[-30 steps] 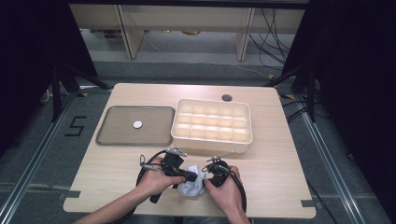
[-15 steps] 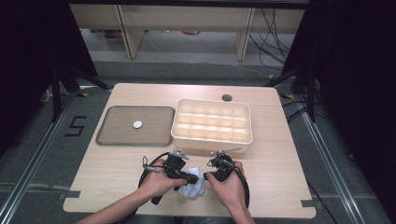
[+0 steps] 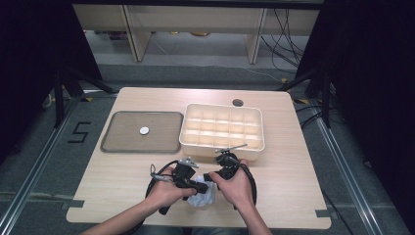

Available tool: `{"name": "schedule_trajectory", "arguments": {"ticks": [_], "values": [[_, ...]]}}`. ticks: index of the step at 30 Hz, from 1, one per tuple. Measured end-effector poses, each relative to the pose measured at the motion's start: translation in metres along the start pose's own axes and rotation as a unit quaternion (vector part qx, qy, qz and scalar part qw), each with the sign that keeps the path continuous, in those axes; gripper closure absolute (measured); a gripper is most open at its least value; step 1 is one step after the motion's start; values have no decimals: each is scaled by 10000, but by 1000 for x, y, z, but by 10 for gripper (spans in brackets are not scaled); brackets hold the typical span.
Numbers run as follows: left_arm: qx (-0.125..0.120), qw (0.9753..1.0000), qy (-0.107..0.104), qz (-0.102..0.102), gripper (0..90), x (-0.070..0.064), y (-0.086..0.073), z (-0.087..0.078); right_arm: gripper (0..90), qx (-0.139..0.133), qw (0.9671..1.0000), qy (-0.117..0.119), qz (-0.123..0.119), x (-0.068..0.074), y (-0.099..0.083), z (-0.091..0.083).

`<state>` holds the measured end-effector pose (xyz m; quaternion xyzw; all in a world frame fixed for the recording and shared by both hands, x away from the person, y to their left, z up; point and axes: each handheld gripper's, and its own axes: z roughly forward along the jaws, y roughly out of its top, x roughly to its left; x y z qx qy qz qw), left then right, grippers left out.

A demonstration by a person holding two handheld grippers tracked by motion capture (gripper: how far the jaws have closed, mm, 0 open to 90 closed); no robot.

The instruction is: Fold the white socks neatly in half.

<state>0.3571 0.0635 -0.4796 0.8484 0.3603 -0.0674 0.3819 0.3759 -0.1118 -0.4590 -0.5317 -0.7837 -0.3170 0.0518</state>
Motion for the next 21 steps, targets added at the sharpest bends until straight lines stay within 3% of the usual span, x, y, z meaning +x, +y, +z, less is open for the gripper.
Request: {"name": "schedule_trajectory", "arguments": {"ticks": [1,2,5,6,7,8,15,19,21], "values": [[27,10000,29,11,828,0,0,0,699,22,9999,67,-81,-2,0,3],[26,10000,27,25,827,0,0,0,701,89,9999,123,-8,-1,0,5],[7,9999,13,100,826,0,0,0,762,116,9999,-39,-47,-1,0,9],[-38,9999,-57,103,825,1,0,1,817,166,9998,38,-78,-4,-1,10],[7,9999,34,135,825,0,0,1,817,166,9998,38,-78,-4,-1,10],[-35,9999,-25,158,817,0,-1,2,843,193,9998,26,-84,-4,-1,11],[-183,9993,29,328,761,-9,-2,-9,852,188,9998,23,4,-7,-2,12],[-230,9994,-45,270,729,-13,-7,-22,852,104,9999,-4,-133,-10,-3,11],[-217,9994,-94,241,735,-11,-12,-26,851,124,9999,-11,-52,-10,-4,10]]}}
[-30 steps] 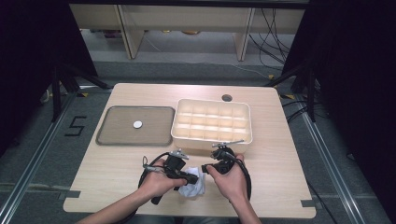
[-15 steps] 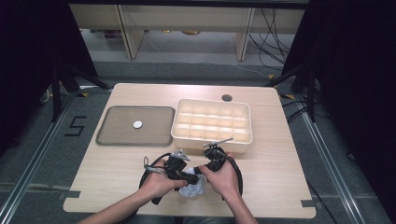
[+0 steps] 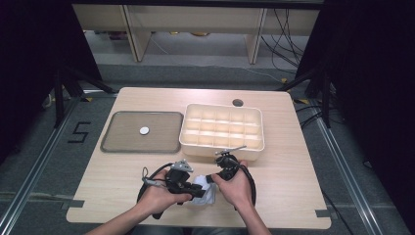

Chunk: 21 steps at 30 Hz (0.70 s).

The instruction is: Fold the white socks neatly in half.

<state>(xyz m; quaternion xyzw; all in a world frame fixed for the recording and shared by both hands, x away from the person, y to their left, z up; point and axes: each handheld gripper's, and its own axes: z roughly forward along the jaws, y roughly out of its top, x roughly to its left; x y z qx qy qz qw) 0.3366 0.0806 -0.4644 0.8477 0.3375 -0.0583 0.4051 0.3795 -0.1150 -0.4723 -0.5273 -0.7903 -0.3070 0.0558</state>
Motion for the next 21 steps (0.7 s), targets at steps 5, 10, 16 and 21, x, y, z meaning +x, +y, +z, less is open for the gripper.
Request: {"name": "schedule_trajectory", "arguments": {"ticks": [5,10,16,21], "values": [[26,9999,-62,137,785,-4,-3,4,851,-39,10000,-56,11,-3,-1,1],[170,9994,-138,285,815,-7,-6,18,850,-25,10000,-43,63,-6,-2,1],[251,9989,-145,361,836,-10,-8,28,850,15,9999,3,152,-7,-2,2],[311,9987,-119,378,840,-8,-9,33,849,-24,9999,-22,108,-9,-3,4]]}}
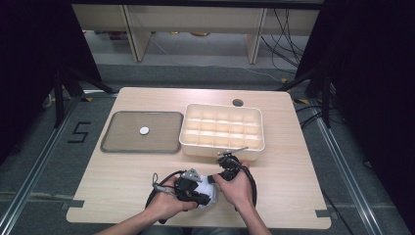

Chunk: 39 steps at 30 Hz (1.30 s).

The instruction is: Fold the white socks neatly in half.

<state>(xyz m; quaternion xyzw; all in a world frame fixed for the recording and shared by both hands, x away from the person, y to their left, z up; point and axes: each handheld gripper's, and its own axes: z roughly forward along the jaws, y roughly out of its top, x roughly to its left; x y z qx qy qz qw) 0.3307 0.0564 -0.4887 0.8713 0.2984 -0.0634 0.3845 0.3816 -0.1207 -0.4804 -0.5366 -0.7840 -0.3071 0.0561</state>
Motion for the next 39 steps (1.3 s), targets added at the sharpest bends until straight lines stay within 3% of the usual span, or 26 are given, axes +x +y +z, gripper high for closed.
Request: {"name": "schedule_trajectory", "arguments": {"ticks": [3,4,11,21,28,31,33,34,35,38,39], "values": [[56,10000,-26,4,842,0,-1,3,849,-10,10000,-46,34,2,-1,1],[140,9998,91,74,843,-1,-1,3,849,-8,10000,-46,-64,1,-1,1],[37,9999,59,80,848,-2,-3,5,850,28,10000,-29,-40,0,-1,2],[119,9998,88,162,852,-3,-4,8,851,33,10000,0,-64,0,-1,4],[242,9993,177,237,853,-5,-4,8,851,16,9998,-107,-142,2,-1,5],[177,9995,137,239,848,-4,-4,6,849,24,9999,-64,-128,2,-1,5],[68,9998,12,190,818,-4,-3,1,844,43,9999,-100,-79,2,-1,5],[72,9998,-52,164,699,-3,-3,-3,835,12,9999,-97,-136,2,-2,4],[10,9998,-83,154,699,-3,-2,-8,835,12,9999,-97,-136,2,-2,4],[-381,9992,81,86,530,1,-1,-35,792,-83,9997,-53,-243,-1,-3,3],[-381,9992,81,86,500,1,-1,-35,792,-83,9997,-53,-243,-1,-3,3]]}}
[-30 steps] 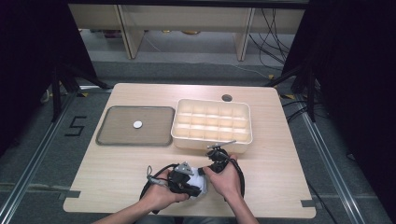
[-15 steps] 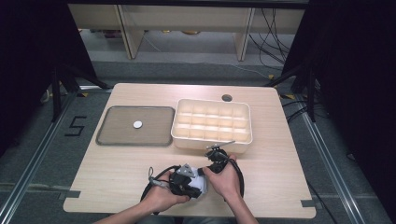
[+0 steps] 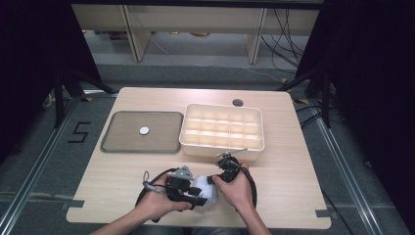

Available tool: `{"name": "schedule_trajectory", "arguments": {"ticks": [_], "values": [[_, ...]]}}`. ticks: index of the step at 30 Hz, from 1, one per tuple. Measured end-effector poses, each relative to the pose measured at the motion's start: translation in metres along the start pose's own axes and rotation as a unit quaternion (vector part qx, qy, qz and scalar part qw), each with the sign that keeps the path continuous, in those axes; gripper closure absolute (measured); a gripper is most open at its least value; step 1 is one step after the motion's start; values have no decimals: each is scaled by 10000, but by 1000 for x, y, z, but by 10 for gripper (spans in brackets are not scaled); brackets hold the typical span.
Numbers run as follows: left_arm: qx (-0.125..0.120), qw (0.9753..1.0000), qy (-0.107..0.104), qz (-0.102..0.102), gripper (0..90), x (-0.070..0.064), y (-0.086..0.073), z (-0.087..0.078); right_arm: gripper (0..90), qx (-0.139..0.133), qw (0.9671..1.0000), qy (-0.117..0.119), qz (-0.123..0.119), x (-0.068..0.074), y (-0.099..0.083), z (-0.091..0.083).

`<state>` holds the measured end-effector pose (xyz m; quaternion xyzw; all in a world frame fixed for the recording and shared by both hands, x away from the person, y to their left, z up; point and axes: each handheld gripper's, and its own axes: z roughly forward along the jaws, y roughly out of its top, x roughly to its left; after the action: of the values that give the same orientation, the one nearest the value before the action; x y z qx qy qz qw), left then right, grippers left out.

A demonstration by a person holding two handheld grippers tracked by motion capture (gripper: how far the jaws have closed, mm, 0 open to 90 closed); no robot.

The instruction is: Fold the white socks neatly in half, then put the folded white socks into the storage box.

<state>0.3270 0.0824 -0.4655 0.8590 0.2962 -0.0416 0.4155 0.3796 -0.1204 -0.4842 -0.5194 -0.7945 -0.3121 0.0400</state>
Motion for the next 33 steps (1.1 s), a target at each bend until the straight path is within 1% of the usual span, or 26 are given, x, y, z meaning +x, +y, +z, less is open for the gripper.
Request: {"name": "schedule_trajectory", "arguments": {"ticks": [1,2,3,4,5,7,8,11,13,14,15,16,17,18,19,21,22,23,25,26,27,29,30,31,32,33], "values": [[-66,10000,52,-15,500,2,0,-6,768,-12,10000,-27,46,1,-1,-1],[-146,9998,125,-21,471,5,1,-12,742,-94,9999,-100,-20,2,-1,-3],[-215,9995,201,-65,437,7,0,-16,678,-228,9996,-124,-94,3,-2,-6],[-257,9993,260,-50,437,11,0,-19,678,-228,9996,-124,-94,3,-2,-6],[-312,9987,365,-147,413,18,-2,-24,634,-376,9990,-175,-171,3,-4,-12],[-328,9985,406,-187,399,21,-4,-25,623,-454,9986,-207,-187,4,-5,-15],[-336,9981,452,-237,385,24,-5,-25,610,-433,9986,-243,-163,4,-5,-18],[-355,9972,509,-418,363,32,-8,-26,587,-613,9975,-317,-139,3,-6,-28],[-354,9964,571,-511,350,37,-10,-25,577,-654,9972,-370,-47,1,-7,-39],[-354,9964,571,-511,348,37,-10,-25,577,-654,9972,-370,-47,1,-7,-39],[-344,9965,542,-530,347,38,-11,-25,573,-689,9967,-420,58,0,-9,-44],[-346,9960,583,-577,347,39,-11,-24,573,-689,9967,-420,58,0,-9,-44],[-327,9963,530,-593,346,41,-11,-24,568,-721,9964,-431,104,-2,-11,-49],[-364,9958,571,-623,346,41,-11,-23,568,-721,9964,-431,104,-2,-11,-49],[-389,9953,592,-664,346,41,-11,-23,566,-717,9963,-357,323,1,-12,-51],[-397,9954,535,-694,347,42,-11,-22,564,-782,9959,-422,159,-5,-14,-54],[-407,9954,520,-700,347,42,-10,-22,564,-863,9954,-410,121,-7,-15,-54],[-413,9954,515,-701,347,42,-10,-22,564,-983,9946,-329,-38,-11,-16,-55],[-425,9953,500,-718,347,42,-9,-22,564,-992,9946,-302,31,-12,-18,-56],[-453,9950,508,-738,347,42,-9,-21,564,-883,9951,-421,163,-12,-18,-57],[-456,9951,478,-742,347,42,-8,-21,564,-985,9943,-386,114,-14,-19,-57],[-465,9949,502,-742,347,42,-8,-21,564,-967,9947,-353,84,-15,-19,-58],[-484,9946,509,-770,347,42,-8,-20,563,-814,9953,-422,307,-13,-20,-60],[-457,9948,451,-790,347,44,-8,-20,562,-806,9952,-438,347,-13,-20,-60],[-481,9942,510,-819,348,44,-7,-20,562,-914,9950,-342,217,-15,-20,-60],[-475,9945,486,-794,348,46,-6,-19,559,-835,9947,-393,460,-13,-20,-62]]}}
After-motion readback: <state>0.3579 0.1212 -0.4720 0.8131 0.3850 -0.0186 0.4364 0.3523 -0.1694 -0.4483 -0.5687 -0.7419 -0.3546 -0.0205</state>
